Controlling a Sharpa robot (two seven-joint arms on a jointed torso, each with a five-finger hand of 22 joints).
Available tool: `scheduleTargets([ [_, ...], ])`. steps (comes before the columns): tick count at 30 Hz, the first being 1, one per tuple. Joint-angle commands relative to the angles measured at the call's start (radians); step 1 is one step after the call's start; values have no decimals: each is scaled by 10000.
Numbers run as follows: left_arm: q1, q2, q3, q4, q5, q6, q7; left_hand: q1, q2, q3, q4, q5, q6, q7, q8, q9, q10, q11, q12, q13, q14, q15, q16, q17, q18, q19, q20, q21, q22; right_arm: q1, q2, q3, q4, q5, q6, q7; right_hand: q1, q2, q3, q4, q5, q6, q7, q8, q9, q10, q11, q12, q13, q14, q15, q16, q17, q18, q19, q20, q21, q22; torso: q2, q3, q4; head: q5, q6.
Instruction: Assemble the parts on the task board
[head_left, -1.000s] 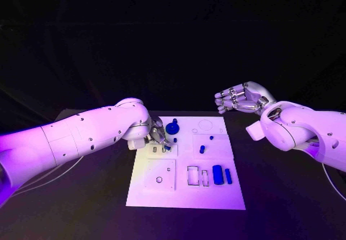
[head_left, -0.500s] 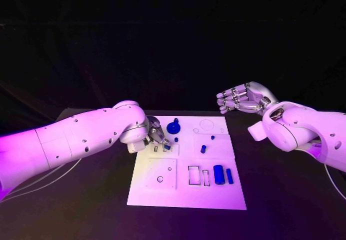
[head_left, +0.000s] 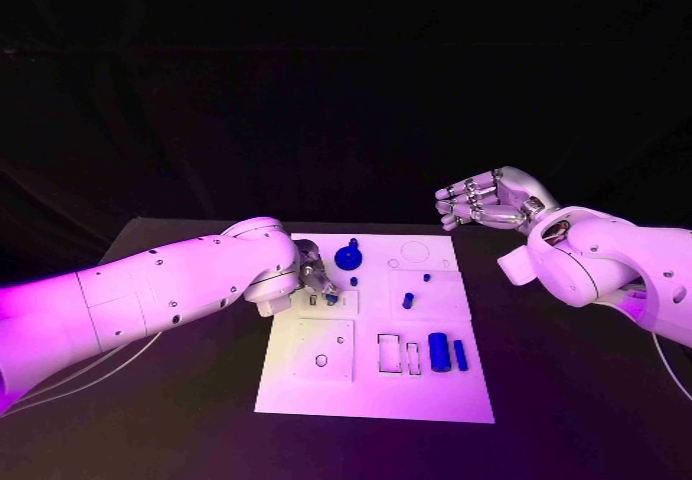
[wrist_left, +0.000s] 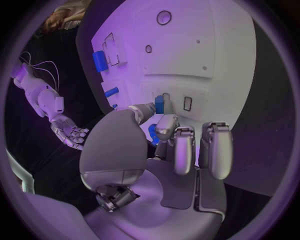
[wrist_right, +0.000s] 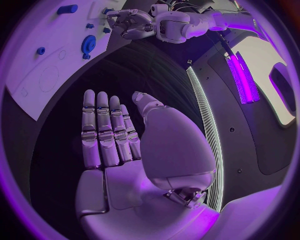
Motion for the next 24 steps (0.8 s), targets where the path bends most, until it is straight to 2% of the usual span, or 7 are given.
scheduleTargets([
  [1,-70,19,16,57,-513,-376,-366,-116,30,1787,-1698,17,24,-130,74,626,49,-5,31,-11,960,-63,-13,2348,-102,526,-71,54,1661,-18,-6,0,13,-64,88,90,-106,16,-13,-33,58,-8,11,-34,-10,-4,71,-11,-23,-12,76,-47,-27,59,77,-6,-69,-26,2,-9,-2,-6,59],
  [3,-104,23,22,62,-573,-390,-377,-130,28,1803,-1704,17,21,-132,83,634,49,-6,34,-11,959,-65,-15,2347,-103,530,-73,58,1668,-25,-11,0,12,-51,91,90,-106,16,-13,-33,58,-8,11,-34,-10,-4,71,-11,-23,-12,76,-47,-27,59,77,-6,-69,-26,7,-10,-2,-10,55],
  [7,-136,29,29,70,-739,-266,-419,-159,20,1833,-1714,16,15,-135,103,650,47,-9,39,-14,959,-68,-15,2347,-106,537,-76,63,1680,-31,-23,0,18,-32,95,90,-106,16,-13,-33,58,-8,11,-34,-10,-4,71,-11,-23,-12,76,-47,-27,59,77,-6,-69,-26,6,11,-12,26,0],
  [24,-201,14,26,93,-1236,351,-495,-272,-32,1978,-1788,14,-10,-151,196,720,23,-25,37,-46,960,-81,-16,2348,-111,551,-90,74,1707,-44,-31,-1,7,-8,134,84,-148,29,-19,-17,99,-5,11,-32,-11,4,72,-7,-36,-5,77,-42,-46,60,93,-3,-82,-59,4,3,-1,29,-63],
])
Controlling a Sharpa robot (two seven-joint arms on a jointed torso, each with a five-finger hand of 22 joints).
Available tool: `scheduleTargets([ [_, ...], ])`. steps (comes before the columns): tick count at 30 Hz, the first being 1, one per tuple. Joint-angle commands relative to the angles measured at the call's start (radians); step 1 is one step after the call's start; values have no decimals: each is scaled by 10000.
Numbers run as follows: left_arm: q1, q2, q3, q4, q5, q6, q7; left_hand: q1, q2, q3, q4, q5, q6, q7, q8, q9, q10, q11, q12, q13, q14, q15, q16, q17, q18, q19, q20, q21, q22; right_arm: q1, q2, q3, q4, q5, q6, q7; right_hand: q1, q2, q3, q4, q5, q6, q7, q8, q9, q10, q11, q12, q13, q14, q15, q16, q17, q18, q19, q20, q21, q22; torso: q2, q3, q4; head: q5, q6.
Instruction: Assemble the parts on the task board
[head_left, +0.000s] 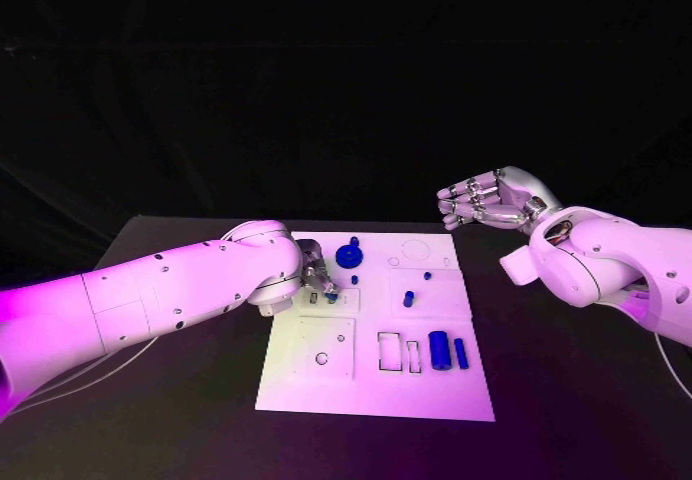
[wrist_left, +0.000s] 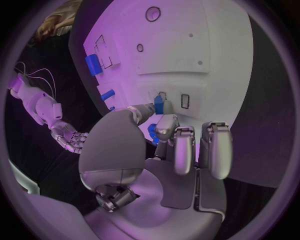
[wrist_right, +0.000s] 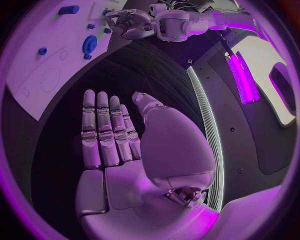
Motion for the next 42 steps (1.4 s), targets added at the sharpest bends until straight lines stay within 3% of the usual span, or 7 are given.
scheduleTargets([
  [1,-46,-12,-23,19,-289,423,-507,-12,70,1705,-1627,36,22,-120,50,210,25,-26,40,9,925,-48,-17,2349,-111,587,-57,36,1709,-10,-1,0,3,-20,128,81,-117,-10,-22,-14,65,-4,11,-32,-13,6,72,-5,-10,-3,78,-41,-21,59,96,-3,-43,-16,-3,-5,8,-5,-13],
  [31,-55,-42,-22,172,-446,817,-497,-343,-69,1908,-1663,23,43,-198,285,354,108,-84,163,70,927,-91,-14,2354,-120,609,-89,52,1751,-46,35,0,-14,-19,176,81,-154,-6,-33,-1,95,-1,10,-31,-13,12,71,-2,-19,3,77,-39,-36,60,110,-2,-54,-43,0,8,-9,31,-50],
  [42,-53,33,-20,92,-396,848,-567,-997,-103,1304,-1181,-23,191,-390,507,396,194,-218,297,103,931,-194,-10,2362,-131,637,-168,69,1805,-47,25,0,24,-19,165,71,-163,-7,-36,-2,105,-1,9,-31,-14,12,70,-2,-24,4,77,-39,-44,60,115,-1,-60,-57,5,11,-14,11,-60],
])
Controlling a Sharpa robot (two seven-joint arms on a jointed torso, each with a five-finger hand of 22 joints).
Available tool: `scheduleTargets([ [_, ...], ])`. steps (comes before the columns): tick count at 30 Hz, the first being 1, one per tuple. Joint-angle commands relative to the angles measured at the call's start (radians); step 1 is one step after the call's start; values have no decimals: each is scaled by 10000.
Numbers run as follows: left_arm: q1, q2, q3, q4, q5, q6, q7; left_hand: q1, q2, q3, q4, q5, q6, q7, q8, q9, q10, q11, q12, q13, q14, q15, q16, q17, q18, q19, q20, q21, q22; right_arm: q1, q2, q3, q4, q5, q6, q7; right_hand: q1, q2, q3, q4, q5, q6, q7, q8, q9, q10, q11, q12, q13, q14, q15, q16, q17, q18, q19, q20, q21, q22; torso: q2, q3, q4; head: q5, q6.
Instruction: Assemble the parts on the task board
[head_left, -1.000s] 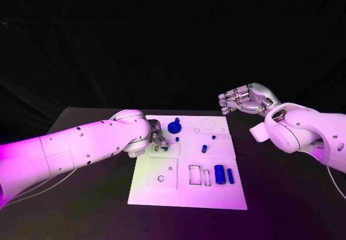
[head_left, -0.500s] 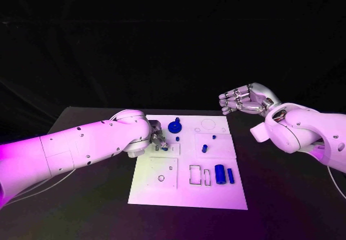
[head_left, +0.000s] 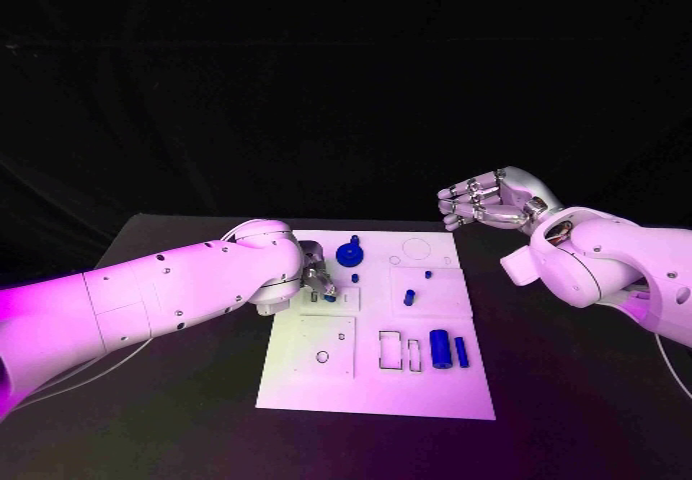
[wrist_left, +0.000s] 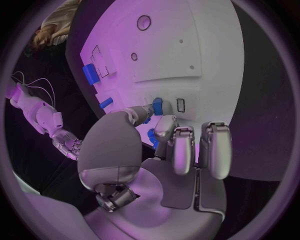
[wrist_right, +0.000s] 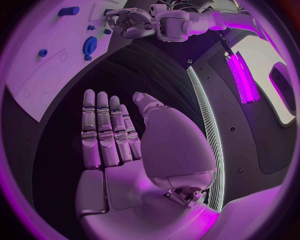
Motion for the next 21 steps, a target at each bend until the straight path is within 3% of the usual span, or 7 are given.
scheduleTargets([
  [1,-27,60,-13,-10,68,308,-541,-156,7,521,-633,38,295,-306,55,-33,36,-63,76,30,963,-90,-11,2359,-132,643,-101,73,1809,-6,2,1,26,-23,138,70,-84,-6,-36,-3,68,-2,9,-31,-15,12,70,-2,-9,4,77,-39,-10,62,42,-1,-60,-12,-2,-1,6,-38,-12],
  [13,-21,142,-11,-145,113,327,-583,-361,36,-143,-214,35,405,-350,103,-104,56,-100,164,66,967,-125,-6,2366,-138,660,-141,82,1840,-5,-12,1,51,-23,129,67,-87,-8,-38,-3,71,-3,9,-32,-16,11,71,-3,-11,2,78,-40,-13,61,42,-1,-63,-17,-2,-7,13,-92,31],
  [21,-20,187,-12,-216,151,362,-601,-418,135,-1159,283,40,479,-359,115,-204,53,-105,237,78,969,-133,-6,2371,-145,678,-152,90,1871,-5,-6,1,48,-23,116,56,-95,-12,-43,-3,74,-8,11,-34,-17,7,72,-4,-15,-2,80,-43,-19,60,43,1,-68,-26,-5,-10,23,-106,16],
])
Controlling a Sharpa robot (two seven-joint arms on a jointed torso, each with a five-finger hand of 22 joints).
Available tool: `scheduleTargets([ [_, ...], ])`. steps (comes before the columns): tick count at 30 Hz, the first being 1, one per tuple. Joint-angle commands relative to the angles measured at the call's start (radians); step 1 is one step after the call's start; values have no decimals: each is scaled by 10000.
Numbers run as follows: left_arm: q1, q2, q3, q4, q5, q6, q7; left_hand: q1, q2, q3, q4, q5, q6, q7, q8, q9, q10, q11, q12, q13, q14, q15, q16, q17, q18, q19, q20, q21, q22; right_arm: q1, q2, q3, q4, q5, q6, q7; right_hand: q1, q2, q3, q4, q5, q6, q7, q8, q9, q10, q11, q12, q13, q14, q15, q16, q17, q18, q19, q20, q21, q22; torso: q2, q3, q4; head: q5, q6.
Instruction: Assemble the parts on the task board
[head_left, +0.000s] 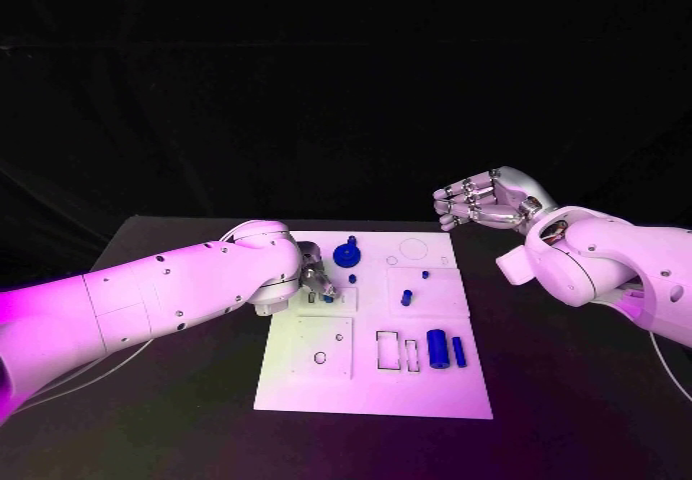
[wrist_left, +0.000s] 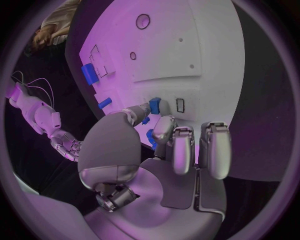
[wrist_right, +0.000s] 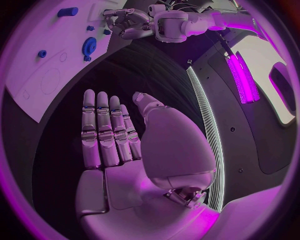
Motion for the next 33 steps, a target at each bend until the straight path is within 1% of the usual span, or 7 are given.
scheduleTargets([
  [1,-17,33,-8,3,124,263,-595,-88,50,-270,117,43,139,-91,55,-28,-34,-14,49,20,969,-61,-7,2372,-143,677,-82,47,1870,-4,7,1,12,-24,100,56,-99,-12,-44,-4,40,-11,12,-36,-10,4,73,-6,-19,-7,82,-46,-14,59,42,2,-73,-16,-2,2,7,-10,-26],
  [11,-17,41,-9,-84,131,215,-619,17,233,-1778,710,21,230,-77,120,-108,-55,-2,94,-7,970,-48,-8,2376,-142,677,-82,38,1871,-4,22,1,-2,-44,85,29,-96,-7,-40,-20,56,-34,18,-44,-17,-20,81,-16,-35,-40,93,-57,-42,56,32,9,-101,-57,-2,1,-2,7,-4],
  [16,-17,20,-6,-135,132,138,-626,72,355,-2372,894,14,234,-77,160,-116,-64,0,106,-21,970,-48,-11,2376,-143,680,-81,38,1877,-4,18,1,-5,-52,86,21,-102,-8,-43,-25,58,-46,25,-47,-20,-31,88,-19,-42,-57,99,-59,-56,54,24,14,-117,-80,2,1,0,-18,84],
  [24,-18,-63,15,-95,134,-45,-638,-320,351,-3634,1007,5,201,-51,168,-169,-95,26,111,-59,971,-28,-12,2378,-142,681,-69,33,1879,-5,27,1,-23,-55,71,6,-134,-14,-59,-28,65,-80,43,-53,-29,-63,107,-28,-57,-97,117,-62,-90,50,4,29,-156,-134,-3,-2,3,-15,-1],
  [26,-17,-108,22,-50,134,-97,-652,-418,419,-4001,1013,14,193,-57,167,-187,-102,21,114,-69,972,-33,-10,2380,-141,678,-70,28,1874,-5,39,1,-30,-56,65,16,-137,-14,-61,-29,67,-85,46,-54,-31,-69,110,-29,-59,-102,120,-62,-94,50,2,31,-161,-141,13,-1,-13,-15,35],
  [30,-17,-202,47,68,181,-276,-621,-430,619,-4652,1030,19,173,-59,178,-219,-120,13,116,-97,972,-37,-12,2381,-137,671,-76,17,1861,-5,47,1,-41,-56,76,53,-149,-8,-66,-34,82,-105,55,-55,-36,-88,119,-32,-65,-130,132,-64,-115,48,-12,42,-184,-174,27,-10,-35,-86,-68],
  [33,-16,-253,72,123,321,-456,-576,-420,668,-4859,1018,22,144,-55,172,-231,-171,25,57,-178,971,-35,-15,2379,-136,670,-75,15,1859,-6,51,1,-59,-56,72,69,-159,-4,-69,-34,92,-110,58,-53,-37,-93,122,-30,-67,-148,139,-66,-128,47,-20,48,-198,-194,18,-13,-39,-71,7],
])
